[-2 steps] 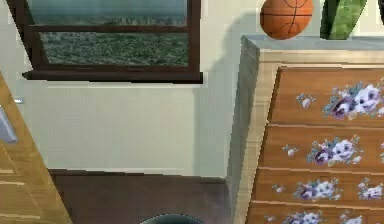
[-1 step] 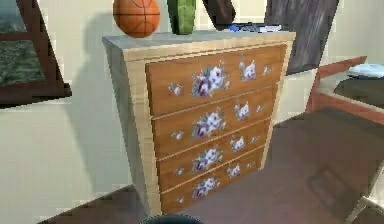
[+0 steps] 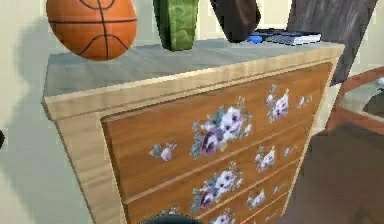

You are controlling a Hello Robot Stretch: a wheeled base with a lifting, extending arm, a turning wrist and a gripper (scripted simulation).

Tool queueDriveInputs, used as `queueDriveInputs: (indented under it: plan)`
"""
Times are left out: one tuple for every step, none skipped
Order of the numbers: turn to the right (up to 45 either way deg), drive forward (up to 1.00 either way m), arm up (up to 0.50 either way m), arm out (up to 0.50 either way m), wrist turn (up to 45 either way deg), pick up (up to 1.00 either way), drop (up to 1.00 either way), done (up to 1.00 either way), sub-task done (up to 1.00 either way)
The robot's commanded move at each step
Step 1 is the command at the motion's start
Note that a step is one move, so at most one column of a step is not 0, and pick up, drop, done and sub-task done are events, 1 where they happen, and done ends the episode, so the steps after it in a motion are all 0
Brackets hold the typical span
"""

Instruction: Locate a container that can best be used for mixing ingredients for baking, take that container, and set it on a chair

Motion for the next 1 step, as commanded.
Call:
queueDriveInputs:
  plan:
    - [45.0,0.0,0.0,0.0,0.0,0.0,0.0,0.0,0.0]
